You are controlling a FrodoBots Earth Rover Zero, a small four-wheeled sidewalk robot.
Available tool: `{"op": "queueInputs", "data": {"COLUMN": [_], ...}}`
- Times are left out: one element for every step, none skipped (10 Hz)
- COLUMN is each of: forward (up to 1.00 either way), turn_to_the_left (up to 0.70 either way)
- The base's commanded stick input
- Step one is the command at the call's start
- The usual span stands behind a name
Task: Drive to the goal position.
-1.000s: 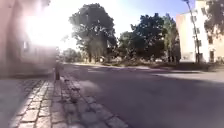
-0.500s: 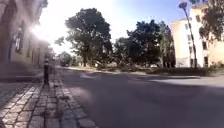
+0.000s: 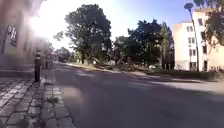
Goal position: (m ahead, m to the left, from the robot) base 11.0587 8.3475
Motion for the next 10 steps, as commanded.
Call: {"op": "queueInputs", "data": {"forward": [0.7,0.7,0.7,0.7,0.7,0.7,0.7,0.68,0.68,0.67], "turn_to_the_left": [0.14,0.14,0.14,0.14,0.14,0.14,0.14,0.14,0.14,0.13]}}
